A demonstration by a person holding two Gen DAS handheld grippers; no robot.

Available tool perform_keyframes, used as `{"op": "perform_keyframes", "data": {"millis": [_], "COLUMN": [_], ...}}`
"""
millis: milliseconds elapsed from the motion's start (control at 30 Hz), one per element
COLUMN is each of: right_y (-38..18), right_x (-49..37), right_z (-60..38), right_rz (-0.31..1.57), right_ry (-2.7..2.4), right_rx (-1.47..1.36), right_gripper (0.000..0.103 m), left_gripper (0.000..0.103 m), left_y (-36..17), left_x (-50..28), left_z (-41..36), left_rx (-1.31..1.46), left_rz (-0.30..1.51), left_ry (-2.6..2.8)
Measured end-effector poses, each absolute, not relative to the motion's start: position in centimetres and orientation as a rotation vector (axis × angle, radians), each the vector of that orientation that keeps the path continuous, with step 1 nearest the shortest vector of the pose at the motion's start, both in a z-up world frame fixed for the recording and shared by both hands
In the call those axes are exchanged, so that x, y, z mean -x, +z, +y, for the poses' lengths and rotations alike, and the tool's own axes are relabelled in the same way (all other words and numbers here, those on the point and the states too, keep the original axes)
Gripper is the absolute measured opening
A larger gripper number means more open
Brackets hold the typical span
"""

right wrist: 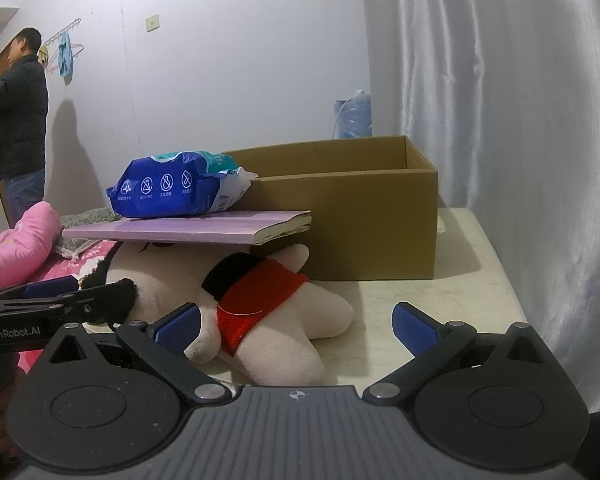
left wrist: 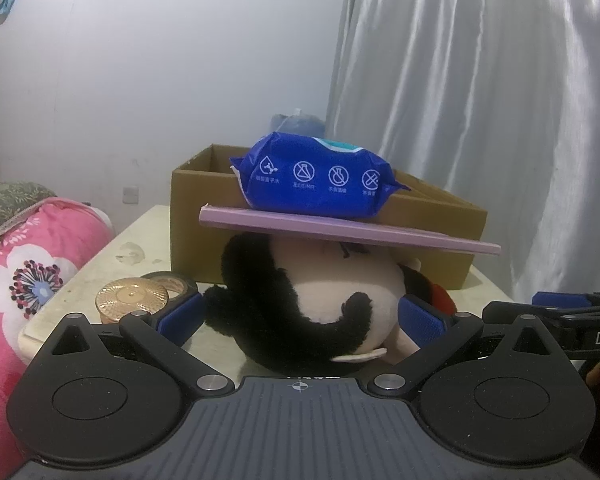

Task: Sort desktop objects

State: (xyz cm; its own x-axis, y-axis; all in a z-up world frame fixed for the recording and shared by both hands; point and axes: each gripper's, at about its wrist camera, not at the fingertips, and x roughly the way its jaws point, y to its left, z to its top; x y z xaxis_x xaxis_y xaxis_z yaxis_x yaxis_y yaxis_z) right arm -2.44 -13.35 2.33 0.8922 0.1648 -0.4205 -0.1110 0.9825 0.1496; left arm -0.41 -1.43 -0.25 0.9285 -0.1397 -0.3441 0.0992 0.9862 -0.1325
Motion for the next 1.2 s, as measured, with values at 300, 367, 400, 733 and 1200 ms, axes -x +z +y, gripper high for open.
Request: {"op": "perform_keyframes", "data": {"millis": [300, 367, 400, 733, 1200], "right_y": [2.31, 2.33, 2.34, 2.27, 2.24], "right_x": [2.41, 2.37, 2.38, 2.30, 2.25], "right_z": [-13.27, -13.21, -13.19, -13.25, -13.29], "right_rz": [0.449, 0.448, 0.448, 0.450, 0.451], "right_ry": [0.142, 0.145, 0.146, 0.144, 0.142], "right_rx": [-0.122, -0.121, -0.120, -0.118, -0.117], "right_gripper": [0.103, 0.103, 0.103, 0.103, 0.103], "left_gripper": [0.103, 0.103, 0.103, 0.103, 0.103], "left_y": [-0.30, -0.32, -0.33, -0.42, -0.45], "left_x": [0.28, 0.29, 0.29, 0.25, 0.41], "left_z": [-1.54, -1.63, -1.66, -1.75, -1.63], "left_rx": [0.115, 0.114, 0.115, 0.114, 0.112], "left_rz": [0.359, 0.358, 0.357, 0.357, 0.358], "left_ry": [-0.126, -0.126, -0.125, -0.128, -0.133]}}
